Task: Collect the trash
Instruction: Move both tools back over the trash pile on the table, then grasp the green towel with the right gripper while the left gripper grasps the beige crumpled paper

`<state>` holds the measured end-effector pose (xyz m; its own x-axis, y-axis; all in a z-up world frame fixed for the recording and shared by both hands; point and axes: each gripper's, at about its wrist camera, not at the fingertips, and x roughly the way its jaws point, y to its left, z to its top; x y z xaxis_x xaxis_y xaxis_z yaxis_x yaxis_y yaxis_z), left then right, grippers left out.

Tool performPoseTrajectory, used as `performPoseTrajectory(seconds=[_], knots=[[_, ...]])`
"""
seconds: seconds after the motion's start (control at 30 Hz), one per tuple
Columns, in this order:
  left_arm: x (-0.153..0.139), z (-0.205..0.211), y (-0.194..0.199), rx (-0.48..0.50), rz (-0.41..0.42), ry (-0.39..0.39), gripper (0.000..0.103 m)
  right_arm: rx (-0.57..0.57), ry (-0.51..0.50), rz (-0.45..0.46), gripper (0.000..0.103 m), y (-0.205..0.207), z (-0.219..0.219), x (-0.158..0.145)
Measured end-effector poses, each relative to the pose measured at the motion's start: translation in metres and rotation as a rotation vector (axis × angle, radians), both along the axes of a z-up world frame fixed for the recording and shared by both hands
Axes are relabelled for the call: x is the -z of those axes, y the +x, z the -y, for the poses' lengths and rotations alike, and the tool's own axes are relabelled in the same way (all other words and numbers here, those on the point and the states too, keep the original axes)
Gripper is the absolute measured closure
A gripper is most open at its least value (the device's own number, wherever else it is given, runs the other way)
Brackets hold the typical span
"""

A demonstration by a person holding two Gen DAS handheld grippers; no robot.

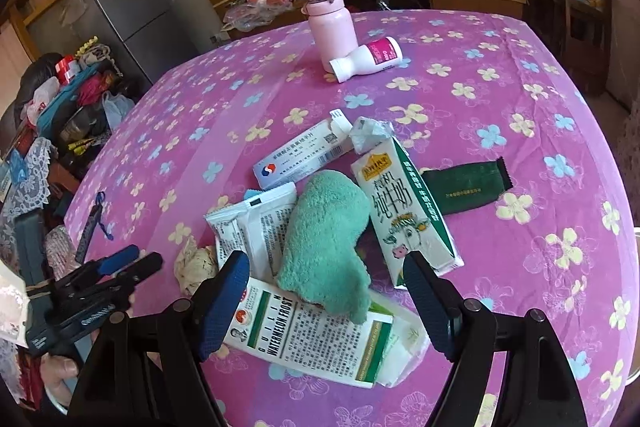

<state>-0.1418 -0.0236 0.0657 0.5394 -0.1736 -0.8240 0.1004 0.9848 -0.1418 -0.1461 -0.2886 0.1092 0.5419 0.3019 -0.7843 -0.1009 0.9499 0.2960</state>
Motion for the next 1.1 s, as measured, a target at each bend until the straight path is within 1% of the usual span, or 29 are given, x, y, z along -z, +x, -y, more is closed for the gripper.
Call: performPoseTrajectory(seconds=[0.1,0.2,0.3,0.33,0.37,0.43,0.5,0.57,0.6,0.67,0.7,0.73,0.77,0.8,0.83,0.87,0.9,0.93,1.1], knots=[[0.005,0.002,0.005,0.015,-0.028,-0.042,0.042,-0.013,-0.007,0.002,0.026,0.005,-0.003,0.0],[0.006,0.007,0.007,0.037,-0.037,-0.089,0.042,-0.014,-0.01,0.009,0.026,0.011,-0.005,0.001],[0.01,0.017,0.013,0.058,-0.058,-0.108,0.042,-0.018,-0.012,0.001,0.027,0.021,-0.009,0.006],[0.012,0.02,0.015,0.065,-0.067,-0.104,0.042,-0.022,-0.013,0.002,0.032,0.024,-0.011,0.008],[0.014,0.022,0.017,0.07,-0.073,-0.098,0.042,-0.026,-0.022,0.0,0.034,0.027,-0.014,0.01],[0.019,0.025,0.02,0.076,-0.077,-0.091,0.042,-0.028,-0.054,-0.017,0.034,0.034,-0.018,0.018],[0.022,0.026,0.022,0.078,-0.073,-0.096,0.042,-0.025,-0.069,-0.042,0.037,0.04,-0.019,0.028],[0.024,0.027,0.023,0.086,-0.069,-0.101,0.042,-0.028,-0.071,-0.076,0.045,0.046,-0.02,0.04],[0.026,0.028,0.024,0.089,-0.07,-0.1,0.043,-0.031,-0.066,-0.087,0.047,0.048,-0.021,0.044],[0.029,0.029,0.024,0.098,-0.075,-0.105,0.043,-0.038,-0.046,-0.119,0.059,0.051,-0.021,0.057],[0.032,0.03,0.025,0.107,-0.079,-0.11,0.048,-0.037,-0.037,-0.122,0.06,0.052,-0.022,0.06],[0.033,0.031,0.025,0.115,-0.08,-0.116,0.056,-0.035,-0.026,-0.111,0.062,0.051,-0.021,0.061],[0.033,0.031,0.024,0.124,-0.081,-0.129,0.06,-0.03,-0.019,-0.093,0.064,0.049,-0.02,0.06],[0.031,0.031,0.024,0.129,-0.081,-0.143,0.071,-0.032,-0.01,-0.075,0.065,0.046,-0.019,0.056],[0.03,0.031,0.023,0.132,-0.08,-0.146,0.078,-0.036,-0.001,-0.06,0.066,0.044,-0.02,0.052],[0.026,0.032,0.022,0.134,-0.074,-0.136,0.08,-0.041,0.002,-0.043,0.066,0.042,-0.019,0.047],[0.024,0.033,0.021,0.137,-0.066,-0.124,0.086,-0.042,-0.002,-0.031,0.066,0.04,-0.02,0.042],[0.021,0.033,0.019,0.14,-0.056,-0.113,0.09,-0.044,-0.005,-0.015,0.066,0.038,-0.02,0.036],[0.009,0.028,0.012,0.141,-0.026,-0.12,0.093,-0.056,0.011,0.045,0.066,0.024,-0.019,0.011]])
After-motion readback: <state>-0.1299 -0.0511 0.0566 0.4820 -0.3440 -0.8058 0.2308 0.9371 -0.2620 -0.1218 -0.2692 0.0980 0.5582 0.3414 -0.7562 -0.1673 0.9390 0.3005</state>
